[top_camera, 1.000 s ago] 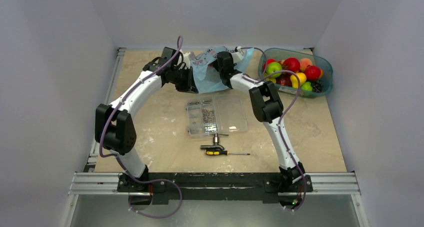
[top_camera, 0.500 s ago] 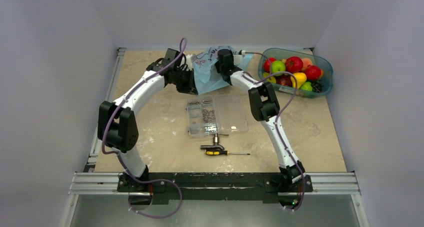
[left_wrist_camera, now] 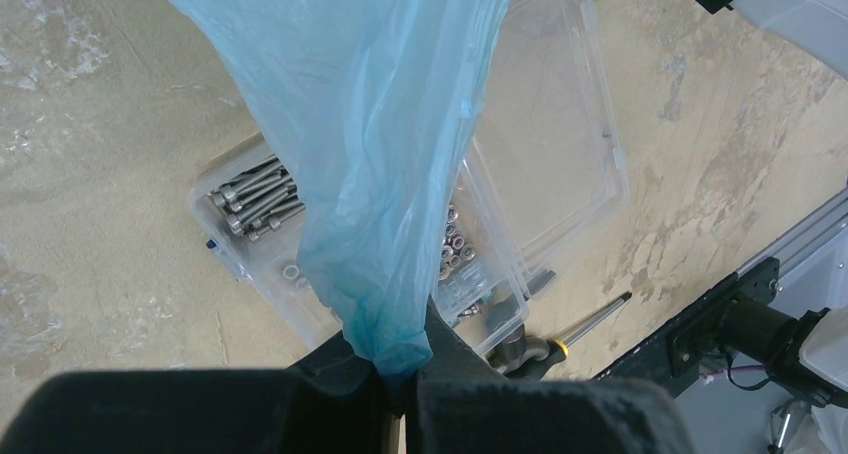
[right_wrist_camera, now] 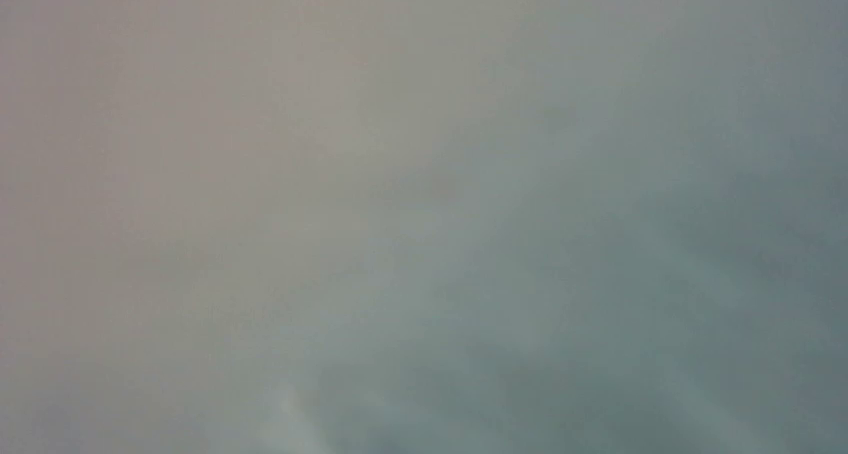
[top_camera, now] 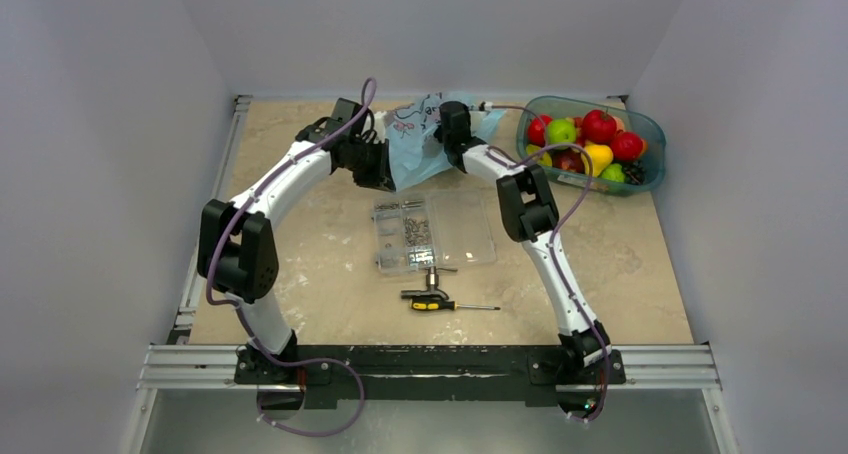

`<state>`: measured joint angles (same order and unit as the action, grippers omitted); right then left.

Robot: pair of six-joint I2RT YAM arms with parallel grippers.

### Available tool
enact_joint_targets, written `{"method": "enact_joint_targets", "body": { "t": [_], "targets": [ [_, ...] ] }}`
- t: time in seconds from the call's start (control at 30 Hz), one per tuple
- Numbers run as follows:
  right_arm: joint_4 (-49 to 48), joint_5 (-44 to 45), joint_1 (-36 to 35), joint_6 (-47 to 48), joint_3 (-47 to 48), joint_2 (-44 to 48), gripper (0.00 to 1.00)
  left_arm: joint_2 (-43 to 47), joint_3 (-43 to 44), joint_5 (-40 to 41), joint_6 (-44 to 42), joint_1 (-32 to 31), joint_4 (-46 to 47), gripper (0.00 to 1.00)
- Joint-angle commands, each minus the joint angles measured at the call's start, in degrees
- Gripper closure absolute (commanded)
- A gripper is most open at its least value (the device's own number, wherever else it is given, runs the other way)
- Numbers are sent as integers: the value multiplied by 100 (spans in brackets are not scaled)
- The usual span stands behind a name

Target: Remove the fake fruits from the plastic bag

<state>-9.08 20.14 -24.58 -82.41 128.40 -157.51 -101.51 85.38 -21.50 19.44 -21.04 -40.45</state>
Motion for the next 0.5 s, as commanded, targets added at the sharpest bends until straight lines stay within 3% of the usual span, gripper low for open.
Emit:
{"method": "enact_joint_targets", "body": {
  "t": [0.0, 0.1, 0.27, 0.47],
  "targets": [
    [-403, 159, 207, 592, -582, 256, 92, 19, 99, 48, -142, -16, -204, 100],
    [-804, -44, 208, 956, -1038, 585, 100, 24, 117, 37, -135, -14, -205, 100],
    [-1893, -609, 191, 1303, -2299, 1316, 100, 27, 145, 45, -95, -14, -201, 100],
    [-2218, -1007, 21, 1840, -3491, 2246, 100, 26, 162, 15, -21, -5, -152, 100]
  ]
}}
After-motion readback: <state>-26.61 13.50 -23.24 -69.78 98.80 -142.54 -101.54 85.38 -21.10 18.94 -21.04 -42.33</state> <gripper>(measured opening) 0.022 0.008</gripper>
